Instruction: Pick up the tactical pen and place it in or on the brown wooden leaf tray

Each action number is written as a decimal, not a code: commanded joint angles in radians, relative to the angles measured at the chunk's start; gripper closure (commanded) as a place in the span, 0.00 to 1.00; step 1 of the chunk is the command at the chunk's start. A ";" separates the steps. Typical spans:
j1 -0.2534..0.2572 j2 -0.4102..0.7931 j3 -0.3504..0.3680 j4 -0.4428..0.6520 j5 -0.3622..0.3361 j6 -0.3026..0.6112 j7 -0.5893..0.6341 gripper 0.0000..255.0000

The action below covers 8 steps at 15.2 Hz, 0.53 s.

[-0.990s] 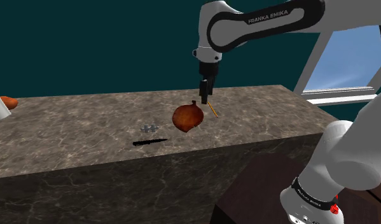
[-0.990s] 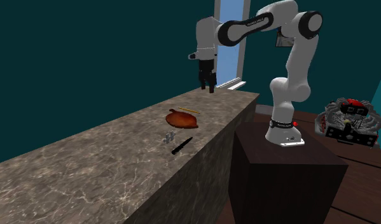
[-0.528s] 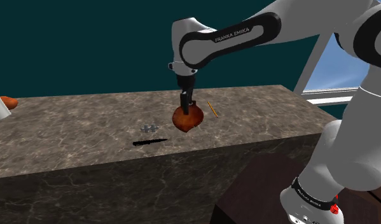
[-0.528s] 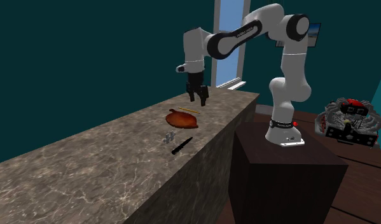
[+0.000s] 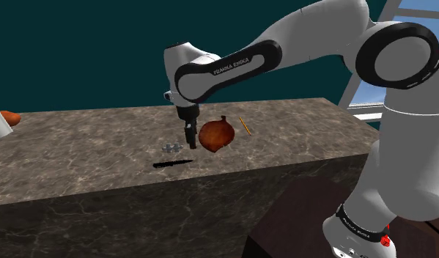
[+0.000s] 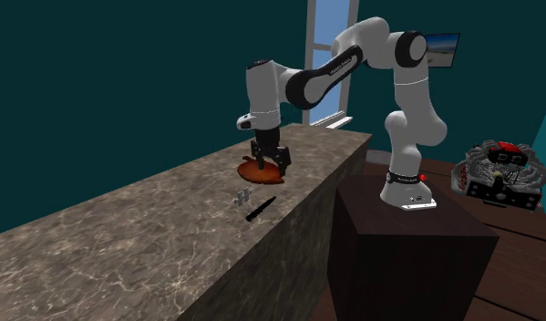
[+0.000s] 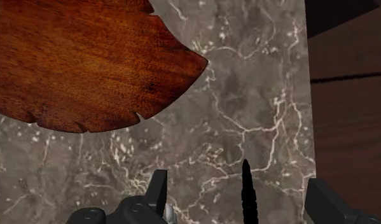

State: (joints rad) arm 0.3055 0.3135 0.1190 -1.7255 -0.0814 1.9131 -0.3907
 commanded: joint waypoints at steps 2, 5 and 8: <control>0.032 0.086 0.021 0.072 -0.027 0.003 -0.027 0.00; 0.058 0.159 0.035 0.138 -0.051 0.000 -0.049 0.00; 0.057 0.167 0.033 0.109 -0.053 0.037 -0.047 0.00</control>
State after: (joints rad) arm 0.3618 0.4778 0.1519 -1.6028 -0.1329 1.9339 -0.4387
